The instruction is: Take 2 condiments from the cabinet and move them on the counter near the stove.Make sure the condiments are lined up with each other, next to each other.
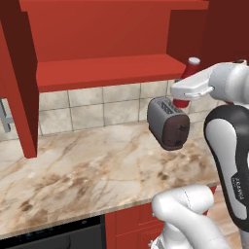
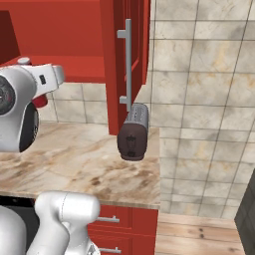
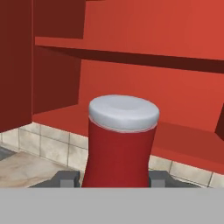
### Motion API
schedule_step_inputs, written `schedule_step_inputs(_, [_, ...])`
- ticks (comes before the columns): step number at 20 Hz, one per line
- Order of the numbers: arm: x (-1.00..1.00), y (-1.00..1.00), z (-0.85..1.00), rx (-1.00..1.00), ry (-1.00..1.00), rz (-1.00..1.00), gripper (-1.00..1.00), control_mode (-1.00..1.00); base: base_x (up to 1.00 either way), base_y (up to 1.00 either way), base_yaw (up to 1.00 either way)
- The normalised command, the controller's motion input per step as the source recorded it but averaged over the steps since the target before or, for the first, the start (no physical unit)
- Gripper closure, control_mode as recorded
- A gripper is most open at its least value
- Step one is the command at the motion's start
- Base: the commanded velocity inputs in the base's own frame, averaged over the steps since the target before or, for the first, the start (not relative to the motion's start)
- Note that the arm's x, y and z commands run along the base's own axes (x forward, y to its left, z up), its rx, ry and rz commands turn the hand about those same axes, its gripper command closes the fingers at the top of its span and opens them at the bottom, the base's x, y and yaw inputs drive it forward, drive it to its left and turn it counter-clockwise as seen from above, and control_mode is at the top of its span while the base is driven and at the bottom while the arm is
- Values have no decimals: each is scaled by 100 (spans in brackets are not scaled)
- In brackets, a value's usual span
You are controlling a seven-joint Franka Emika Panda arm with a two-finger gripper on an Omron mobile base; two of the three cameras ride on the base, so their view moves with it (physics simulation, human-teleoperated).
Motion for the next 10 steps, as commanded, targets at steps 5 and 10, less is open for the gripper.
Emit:
schedule_step_inputs(5, [-16, 0, -1, 0, 0, -8, 100, -100, 0, 0, 0])
schedule_step_inputs(10, [-9, 0, -12, 0, -1, -2, 100, -100, 0, 0, 0])
